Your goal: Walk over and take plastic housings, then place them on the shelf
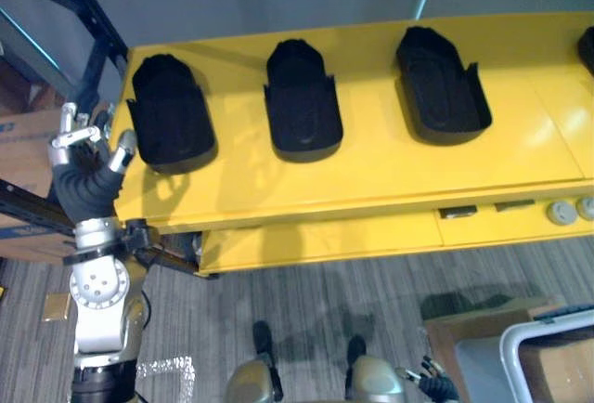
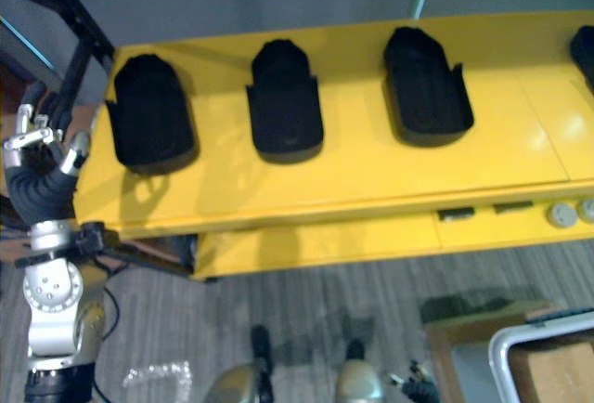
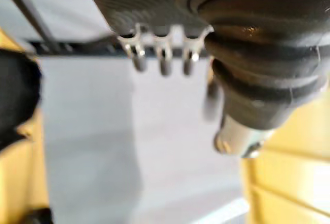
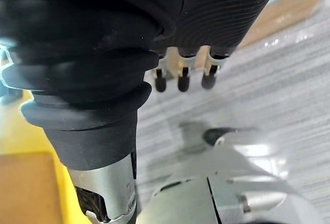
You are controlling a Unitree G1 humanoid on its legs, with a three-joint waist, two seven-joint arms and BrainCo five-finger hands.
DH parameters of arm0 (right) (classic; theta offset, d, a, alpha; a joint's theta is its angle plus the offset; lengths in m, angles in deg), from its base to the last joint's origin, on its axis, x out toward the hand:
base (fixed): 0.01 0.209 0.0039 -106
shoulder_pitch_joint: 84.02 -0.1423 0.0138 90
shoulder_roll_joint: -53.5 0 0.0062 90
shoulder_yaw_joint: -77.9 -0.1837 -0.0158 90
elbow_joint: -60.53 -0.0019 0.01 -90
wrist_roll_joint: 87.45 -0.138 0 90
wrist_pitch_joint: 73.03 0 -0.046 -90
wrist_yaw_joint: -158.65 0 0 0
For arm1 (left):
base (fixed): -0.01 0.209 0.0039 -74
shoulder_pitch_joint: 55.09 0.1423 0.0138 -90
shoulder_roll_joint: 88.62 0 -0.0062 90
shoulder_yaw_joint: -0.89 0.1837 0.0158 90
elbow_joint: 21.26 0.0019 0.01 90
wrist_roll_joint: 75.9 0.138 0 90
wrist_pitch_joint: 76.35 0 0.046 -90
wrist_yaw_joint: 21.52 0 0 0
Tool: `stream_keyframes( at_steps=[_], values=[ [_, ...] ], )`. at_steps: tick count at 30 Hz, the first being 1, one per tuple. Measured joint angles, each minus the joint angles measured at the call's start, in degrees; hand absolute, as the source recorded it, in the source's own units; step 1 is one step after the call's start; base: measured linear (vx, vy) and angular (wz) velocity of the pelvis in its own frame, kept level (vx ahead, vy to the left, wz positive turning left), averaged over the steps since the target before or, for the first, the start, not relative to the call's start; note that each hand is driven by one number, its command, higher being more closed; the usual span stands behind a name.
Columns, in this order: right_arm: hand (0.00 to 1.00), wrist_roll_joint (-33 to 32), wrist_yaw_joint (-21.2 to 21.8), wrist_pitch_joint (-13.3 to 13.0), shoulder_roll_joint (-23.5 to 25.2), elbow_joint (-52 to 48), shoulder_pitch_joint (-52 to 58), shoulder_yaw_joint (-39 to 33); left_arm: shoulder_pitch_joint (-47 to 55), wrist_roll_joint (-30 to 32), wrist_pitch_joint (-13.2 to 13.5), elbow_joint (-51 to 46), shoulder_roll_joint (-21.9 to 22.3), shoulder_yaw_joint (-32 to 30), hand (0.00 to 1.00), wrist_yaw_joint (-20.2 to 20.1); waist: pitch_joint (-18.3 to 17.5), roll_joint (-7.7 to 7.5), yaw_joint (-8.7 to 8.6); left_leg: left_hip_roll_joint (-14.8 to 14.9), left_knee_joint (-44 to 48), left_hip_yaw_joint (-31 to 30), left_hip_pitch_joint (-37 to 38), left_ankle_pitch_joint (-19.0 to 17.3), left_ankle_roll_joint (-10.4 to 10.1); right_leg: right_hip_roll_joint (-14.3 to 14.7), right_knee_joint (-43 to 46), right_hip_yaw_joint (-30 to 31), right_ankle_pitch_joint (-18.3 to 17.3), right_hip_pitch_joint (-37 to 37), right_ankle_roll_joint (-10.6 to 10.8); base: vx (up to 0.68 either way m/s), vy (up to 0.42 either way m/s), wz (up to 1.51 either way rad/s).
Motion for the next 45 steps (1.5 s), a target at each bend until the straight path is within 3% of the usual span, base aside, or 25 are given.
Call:
stream_keyframes(
  at_steps=[5, 11, 17, 23, 33, 45],
  values=[
    [0.0, -0.04, -0.17, 0.0, 0.65, 0.26, 1.33, -1.26, 0.48, -2.16, -1.72, -1.01, 1.34, 1.49, 0.0, -2.32, -3.21, 0.01, -0.11, 0.21, -0.01, 0.51, 0.42, -0.07, 0.0, 0.18, -0.29, 0.38, 0.17, 0.23, -0.13, 0.0, -0.002, -0.04],
    [0.0, -1.3, -1.38, 0.0, 1.51, 1.96, 1.89, -1.71, 0.39, -3.38, -8.95, 3.89, 1.5, 7.87, 0.0, -5.21, -5.17, -0.71, -1.14, 0.86, -0.28, 3.19, 1.7, -0.67, -0.23, 0.77, -2.33, 2.84, 1.39, 0.82, -0.11, -0.03, 0.007, -0.21],
    [0.0, -1.7, -1.51, 0.0, 1.52, 1.97, 2.44, -1.71, -4.78, -4.67, -12.96, 15.96, 1.42, 9.61, 0.0, -3.92, -5.24, -0.84, -2.78, 1.06, -0.27, 5.09, 2.75, -0.88, -0.15, 0.96, -3.45, 4.46, 2.09, 0.76, -0.57, -0.01, 0.007, -0.2],
    [0.0, -3.65, -1.37, 0.13, 1.6, 1.76, 2.54, -1.64, -11.2, -6.67, -13.99, 24.91, 0.64, 9.57, 0.0, -1.87, -5.15, -0.81, -3.43, 1.11, -0.25, 6.55, 2.41, -1.36, -0.29, 0.9, -3.75, 5.5, 2.13, -0.61, -0.52, 0.02, 0.011, -0.12],
    [0.0, -5.37, -1.41, 1.1, 2.03, -0.04, 2.52, -0.46, -15.44, -7.31, -14.35, 29.96, -1.62, 9.49, 0.0, 0.37, -3.73, -0.24, -4.89, 1.05, 0.03, 7.2, 1.88, -1.52, -0.39, 0.92, -3.84, 6.05, 2.77, -1.05, -0.21, 0.05, 0.006, -0.02],
    [0.0, -6.83, -1.53, 1.05, 1.86, -0.97, 2.53, 1.69, -17.87, -7.35, -17.97, 37.39, -1.61, 9.62, 0.0, 6.51, -2.28, -0.19, -6.28, 1.16, 0.02, 8.05, 1.98, -1.6, -0.29, 0.94, -2.84, 6.67, 2.7, -2.16, -0.28, -0.01, 0.006, -0.03]
  ],
)
